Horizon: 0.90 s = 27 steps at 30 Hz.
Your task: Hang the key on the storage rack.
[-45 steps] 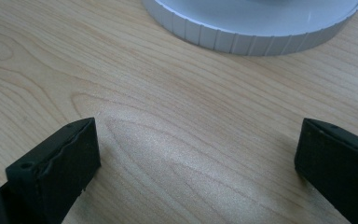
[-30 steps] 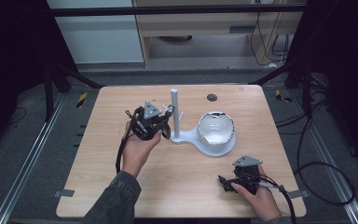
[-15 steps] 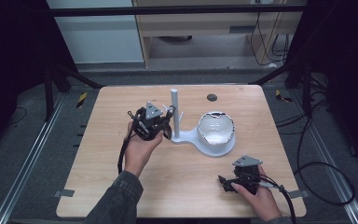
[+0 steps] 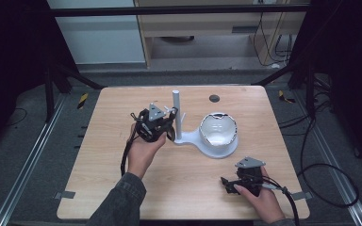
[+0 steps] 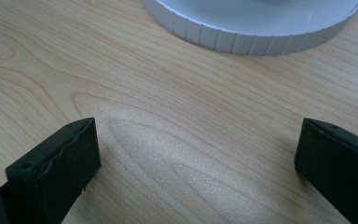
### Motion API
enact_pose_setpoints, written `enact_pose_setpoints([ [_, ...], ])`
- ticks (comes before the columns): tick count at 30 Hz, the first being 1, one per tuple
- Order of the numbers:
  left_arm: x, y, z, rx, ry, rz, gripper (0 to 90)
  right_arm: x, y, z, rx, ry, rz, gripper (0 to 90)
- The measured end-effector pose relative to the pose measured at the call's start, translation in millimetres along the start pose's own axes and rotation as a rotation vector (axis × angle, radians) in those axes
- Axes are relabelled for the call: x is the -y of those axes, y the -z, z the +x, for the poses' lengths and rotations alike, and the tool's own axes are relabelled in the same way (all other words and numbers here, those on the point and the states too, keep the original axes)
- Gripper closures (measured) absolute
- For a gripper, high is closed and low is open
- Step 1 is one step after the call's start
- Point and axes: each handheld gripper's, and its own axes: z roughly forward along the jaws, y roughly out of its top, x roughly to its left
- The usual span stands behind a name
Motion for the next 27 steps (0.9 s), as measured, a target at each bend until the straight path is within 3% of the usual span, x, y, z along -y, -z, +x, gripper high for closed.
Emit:
enact_pose_setpoints([
  [27, 4.4, -9.2, -0.5, 0.001, 0.012, -0.027, 79.9, 0.2, 0.2, 0.2, -0.002, 0.001, -0.001, 0.5],
])
